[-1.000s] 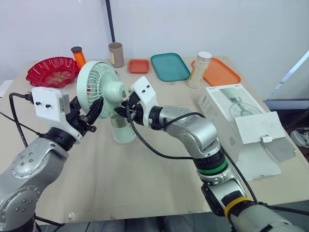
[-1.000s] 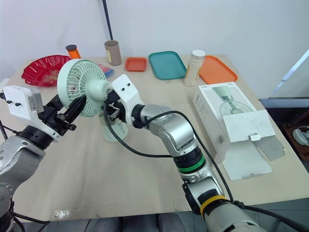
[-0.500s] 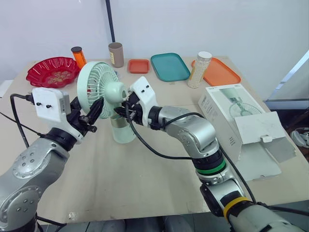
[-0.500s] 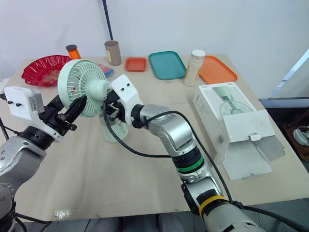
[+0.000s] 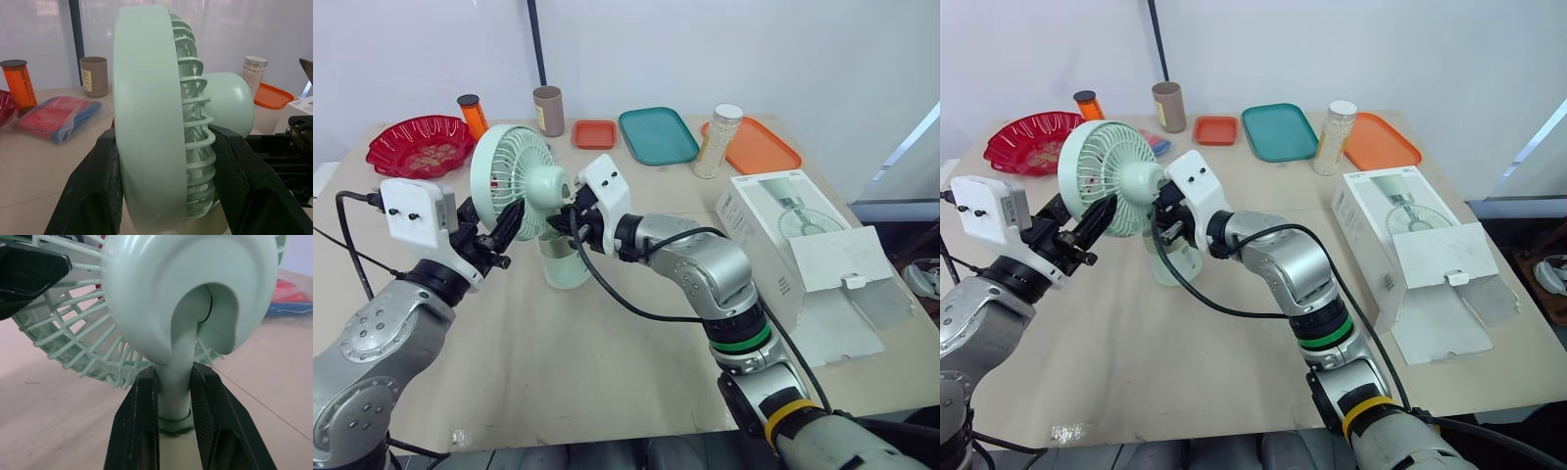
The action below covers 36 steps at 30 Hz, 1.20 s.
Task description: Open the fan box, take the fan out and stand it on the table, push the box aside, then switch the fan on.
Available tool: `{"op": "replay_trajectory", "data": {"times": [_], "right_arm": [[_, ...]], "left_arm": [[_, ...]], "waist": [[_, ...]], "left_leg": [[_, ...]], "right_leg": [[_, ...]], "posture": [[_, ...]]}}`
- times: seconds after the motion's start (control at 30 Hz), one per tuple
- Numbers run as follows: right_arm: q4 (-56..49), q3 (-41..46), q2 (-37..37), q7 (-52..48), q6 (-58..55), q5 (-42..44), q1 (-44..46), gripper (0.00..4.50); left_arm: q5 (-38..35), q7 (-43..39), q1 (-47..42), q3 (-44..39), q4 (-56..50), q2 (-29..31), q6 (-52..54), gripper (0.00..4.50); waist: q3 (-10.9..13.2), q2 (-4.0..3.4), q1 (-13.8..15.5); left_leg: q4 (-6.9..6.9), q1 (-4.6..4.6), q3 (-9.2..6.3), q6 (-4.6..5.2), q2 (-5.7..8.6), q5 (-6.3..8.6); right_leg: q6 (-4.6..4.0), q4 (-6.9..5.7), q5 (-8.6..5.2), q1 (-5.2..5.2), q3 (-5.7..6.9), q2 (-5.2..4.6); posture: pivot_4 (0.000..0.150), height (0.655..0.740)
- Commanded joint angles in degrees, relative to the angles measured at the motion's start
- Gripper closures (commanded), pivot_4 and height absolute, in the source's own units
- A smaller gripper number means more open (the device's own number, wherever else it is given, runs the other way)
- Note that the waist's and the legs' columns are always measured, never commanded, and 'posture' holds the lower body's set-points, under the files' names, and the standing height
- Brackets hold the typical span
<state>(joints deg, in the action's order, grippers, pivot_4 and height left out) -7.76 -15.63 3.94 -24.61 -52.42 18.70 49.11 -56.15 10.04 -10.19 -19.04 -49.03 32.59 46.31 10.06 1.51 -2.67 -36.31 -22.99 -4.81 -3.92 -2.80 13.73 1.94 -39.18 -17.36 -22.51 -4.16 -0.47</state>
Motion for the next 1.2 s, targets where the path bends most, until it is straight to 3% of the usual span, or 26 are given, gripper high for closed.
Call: {"op": "replay_trajectory", "data": {"times": [0.03, 0.17, 0.23, 0.27, 0.37, 0.4, 0.57, 0.7, 0.87, 0.97, 1.07, 1.2], "right_arm": [[-2.2, -0.2, -1.0, -0.5, 0.0, 0.6, 0.4, 4.18], [-2.2, -0.1, -1.1, -0.4, -0.2, 0.6, 0.5, 4.18], [-2.1, 0.0, -1.1, -0.4, -0.2, 0.6, 0.5, 4.18], [-2.1, 0.0, -1.1, -0.4, -0.2, 0.6, 0.4, 4.18], [-2.2, 0.0, -1.0, -0.5, -0.4, 0.5, 0.3, 4.18], [-2.3, 0.0, -1.0, -0.5, -0.5, 0.5, 0.2, 4.18], [-2.2, 0.0, -0.9, -0.6, -0.5, 0.4, 0.1, 4.18], [-1.9, 0.0, -0.6, -0.8, -0.1, 0.1, -0.2, 4.18], [-1.4, 0.4, 0.5, -1.6, 0.6, 0.1, -0.8, 4.18], [-1.0, 0.5, 0.8, -2.2, 1.0, 0.2, -1.0, 4.18], [-0.9, 0.7, 0.8, -2.6, 1.6, 0.3, -1.2, 4.18], [-1.1, 1.7, 0.3, -2.8, 1.9, 0.8, -0.7, 4.18]], "left_arm": [[0.1, -0.2, -1.6, -1.6, -2.6, 0.4, -2.8, 2.47], [0.3, -0.3, -1.2, -1.5, -2.8, 0.3, -2.9, 2.47], [-0.1, -0.3, -1.1, -1.8, -3.0, 0.2, -3.2, 1.45], [-0.3, -0.2, -1.2, -2.0, -3.0, 0.1, -3.3, 1.30], [-0.3, 0.3, -1.0, -2.7, -2.7, 0.4, -3.6, 0.13], [-0.4, 0.3, -0.9, -2.8, -2.7, 0.5, -3.6, 0.04], [-2.2, 1.0, -0.6, -3.9, -3.1, 1.0, -3.8, 0.04], [-9.4, -0.7, 1.3, -9.2, -3.7, 4.1, -4.2, 0.04], [-28.5, -4.6, 4.5, -25.5, 5.2, 16.2, -3.3, 0.04], [-33.9, -3.4, 2.8, -29.8, 12.4, 22.0, -3.7, 0.04], [-35.7, -1.2, 1.9, -31.8, 16.8, 24.4, -4.4, 0.04], [-33.1, -8.9, 7.9, -34.1, 19.4, 25.7, -0.3, 0.00]], "waist": [[0.0, 0.00, 0.0], [0.0, 0.00, 0.0], [0.0, 0.00, 0.0], [0.0, 0.00, 0.0], [0.0, 0.00, 0.0], [0.0, 0.00, 0.0], [0.0, 0.00, 0.0], [0.0, 0.00, -0.1], [0.0, -0.03, 0.0], [0.0, -0.04, 0.0], [0.0, -0.04, 0.0], [0.0, -0.05, -0.1]], "left_leg": [[0.00, 0.00, 0.00, 0.00, 0.00, 0.00], [0.00, 0.00, 0.00, 0.00, 0.00, 0.00], [0.00, 0.00, 0.00, 0.00, 0.00, 0.00], [0.00, 0.00, 0.00, 0.00, 0.00, 0.00], [0.00, 0.00, 0.00, 0.00, 0.00, 0.00], [0.00, 0.00, 0.00, 0.00, 0.00, 0.00], [0.00, 0.01, 0.00, 0.00, 0.00, 0.00], [0.00, 0.01, 0.00, 0.00, 0.00, 0.00], [0.00, 0.01, -0.01, 0.01, -0.03, 0.00], [0.00, 0.02, -0.04, 0.00, -0.01, 0.00], [0.00, 0.02, -0.05, 0.01, 0.01, 0.00], [0.09, 0.02, -0.01, 0.00, 0.00, 0.00]], "right_leg": [[0.00, 0.00, 0.00, 0.00, 0.00, 0.00], [0.00, 0.00, 0.00, 0.00, 0.00, 0.00], [0.00, 0.00, 0.00, 0.00, 0.00, 0.00], [0.00, 0.00, 0.00, 0.00, 0.00, 0.00], [0.00, 0.00, 0.00, 0.00, 0.00, 0.00], [0.00, 0.00, 0.00, 0.00, 0.00, 0.00], [-0.01, -0.01, 0.00, 0.01, 0.00, 0.00], [-0.01, -0.01, 0.00, 0.00, 0.00, 0.00], [-0.03, -0.02, 0.02, -0.04, 0.02, 0.00], [-0.03, -0.02, 0.02, 0.00, 0.07, -0.01], [-0.02, 0.02, 0.01, 0.02, 0.08, -0.02], [-0.03, 0.01, 0.00, -0.07, 0.05, -0.01]], "posture": [[0.150, 0.7400], [0.150, 0.7400], [0.150, 0.7400], [0.150, 0.7400], [0.150, 0.7400], [0.150, 0.7400], [0.150, 0.7400], [0.150, 0.7400], [0.150, 0.7400], [0.150, 0.7400], [0.150, 0.7400], [0.150, 0.7400]]}}
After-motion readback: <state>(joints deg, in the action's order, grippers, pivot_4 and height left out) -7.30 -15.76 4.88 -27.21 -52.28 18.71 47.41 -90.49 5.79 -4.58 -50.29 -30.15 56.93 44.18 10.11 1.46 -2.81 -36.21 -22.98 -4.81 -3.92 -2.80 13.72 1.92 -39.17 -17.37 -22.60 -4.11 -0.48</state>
